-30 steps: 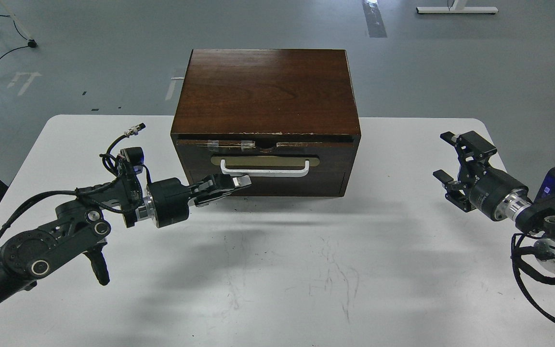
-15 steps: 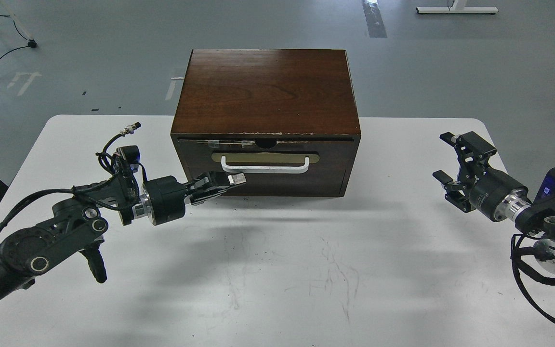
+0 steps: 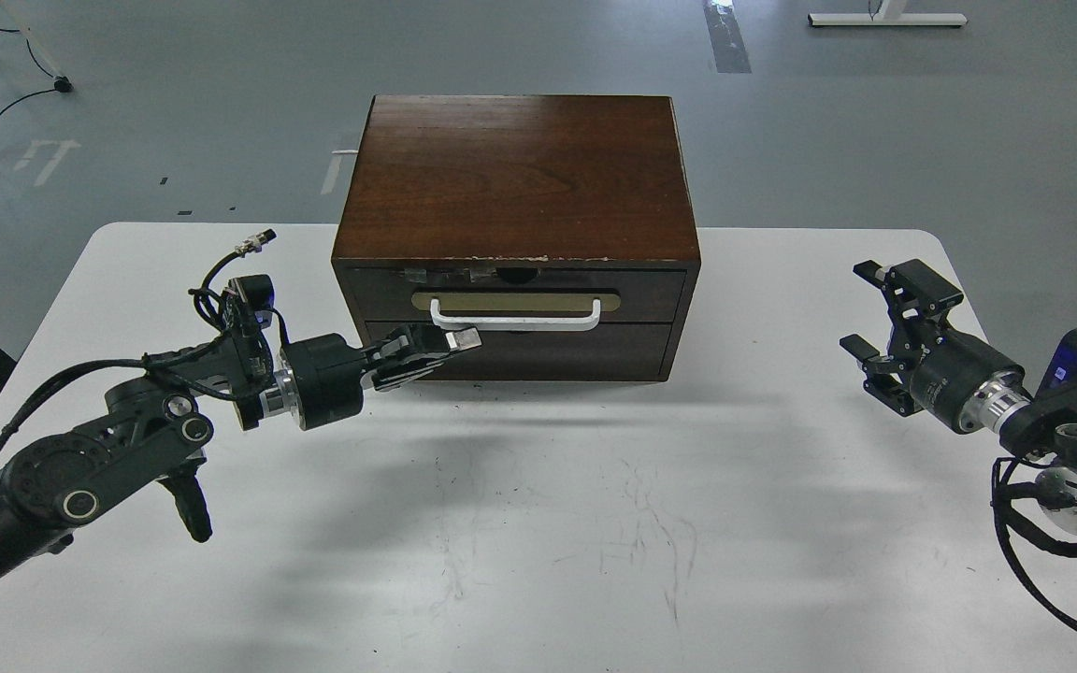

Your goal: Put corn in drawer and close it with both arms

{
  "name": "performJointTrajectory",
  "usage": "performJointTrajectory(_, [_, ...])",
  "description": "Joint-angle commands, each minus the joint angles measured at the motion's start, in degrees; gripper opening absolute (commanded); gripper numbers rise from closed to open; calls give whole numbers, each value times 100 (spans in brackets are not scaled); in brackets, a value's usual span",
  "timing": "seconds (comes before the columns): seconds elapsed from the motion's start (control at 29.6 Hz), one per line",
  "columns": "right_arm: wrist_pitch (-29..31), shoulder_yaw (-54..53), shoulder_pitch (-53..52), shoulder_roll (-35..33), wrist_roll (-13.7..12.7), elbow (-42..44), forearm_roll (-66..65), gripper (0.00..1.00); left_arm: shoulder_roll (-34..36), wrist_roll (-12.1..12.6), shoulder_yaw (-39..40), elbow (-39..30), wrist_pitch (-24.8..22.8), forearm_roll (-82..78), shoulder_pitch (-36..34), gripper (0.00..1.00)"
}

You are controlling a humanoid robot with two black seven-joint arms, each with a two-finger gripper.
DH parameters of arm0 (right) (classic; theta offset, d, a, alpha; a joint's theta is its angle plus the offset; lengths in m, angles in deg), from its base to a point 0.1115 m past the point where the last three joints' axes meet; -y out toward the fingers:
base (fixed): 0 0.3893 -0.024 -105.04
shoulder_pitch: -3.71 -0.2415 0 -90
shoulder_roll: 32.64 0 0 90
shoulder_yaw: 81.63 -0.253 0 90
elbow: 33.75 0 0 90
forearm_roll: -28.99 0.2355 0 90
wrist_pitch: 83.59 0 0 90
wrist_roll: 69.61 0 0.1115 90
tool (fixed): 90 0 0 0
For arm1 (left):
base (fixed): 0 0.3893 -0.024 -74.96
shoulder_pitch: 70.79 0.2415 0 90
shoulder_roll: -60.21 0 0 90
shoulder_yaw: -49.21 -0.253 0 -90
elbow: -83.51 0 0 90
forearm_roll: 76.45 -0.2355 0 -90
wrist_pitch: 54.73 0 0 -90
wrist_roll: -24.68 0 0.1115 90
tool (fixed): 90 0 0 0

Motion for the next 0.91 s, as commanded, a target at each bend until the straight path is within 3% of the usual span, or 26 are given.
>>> performJointTrajectory(0.0, [0,-9,-9,-8,0,-8,0,100,216,-1,22,-255,-185,8,88,0])
performJointTrajectory(0.07, [0,-44,-9,-8,0,-8,0,100,392,-1,66,-440,-185,78,158,5])
performJointTrajectory(0.17, [0,-105,-9,-17,0,10,0,100,612,-1,83,-660,-185,621,185,66])
performJointTrajectory(0.2, [0,-158,-9,-17,0,19,0,100,760,-1,75,-773,-185,1023,194,100])
performJointTrajectory(0.57, [-52,-668,17,176,0,194,17,100,1718,-1,338,-749,-185,3986,237,100])
performJointTrajectory(0.88, [-52,-677,43,827,0,713,26,100,1807,-1,338,-72,-185,5158,1248,100])
